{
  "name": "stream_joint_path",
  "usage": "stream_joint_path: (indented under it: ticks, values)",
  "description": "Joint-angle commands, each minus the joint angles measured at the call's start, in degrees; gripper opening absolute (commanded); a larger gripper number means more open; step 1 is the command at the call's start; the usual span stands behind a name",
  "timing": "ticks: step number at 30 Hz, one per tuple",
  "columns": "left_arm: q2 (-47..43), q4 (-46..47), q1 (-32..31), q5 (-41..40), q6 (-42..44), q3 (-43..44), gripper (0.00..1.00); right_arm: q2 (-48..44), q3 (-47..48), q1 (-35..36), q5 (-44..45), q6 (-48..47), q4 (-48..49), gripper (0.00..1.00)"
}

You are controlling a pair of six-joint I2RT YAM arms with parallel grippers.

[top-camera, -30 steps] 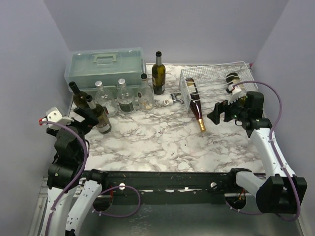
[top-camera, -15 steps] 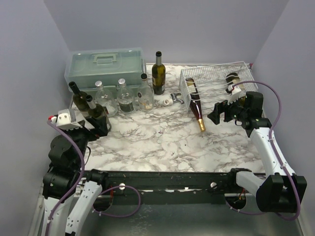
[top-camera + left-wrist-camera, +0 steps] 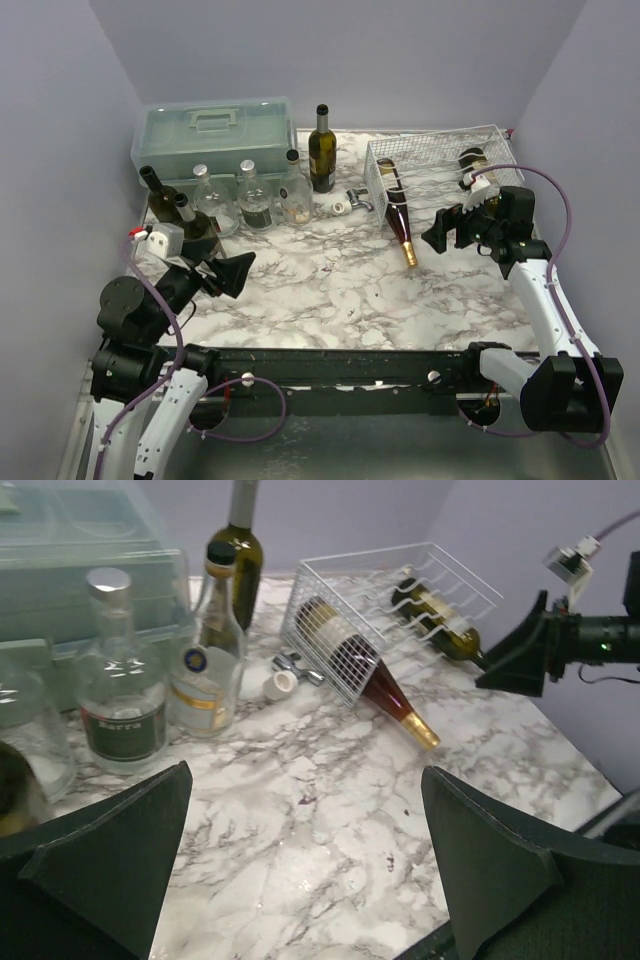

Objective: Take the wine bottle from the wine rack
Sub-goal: Pick up the wine bottle from the wine rack.

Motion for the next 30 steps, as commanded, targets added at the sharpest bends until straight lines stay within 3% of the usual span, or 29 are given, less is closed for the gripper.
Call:
stream_joint_path:
  ticks: [1, 13, 30]
  values:
    - [3.4, 5.5, 0.0, 12.0, -2.1, -1.8, 0.99, -0.5, -0.5, -0.1, 0.6, -0.9, 1.0, 1.0]
    - [11.0, 14.2, -0.6, 23.7, -3.6, -3.8, 0.96, -0.1, -0.7, -0.1, 1.0, -0.9, 1.1, 1.0]
    - [30.0, 21.0, -10.0, 19.2, 5.6, 1.5, 0.98, 1.2, -0.7, -3.0, -1.3, 0.3, 1.1, 1.0]
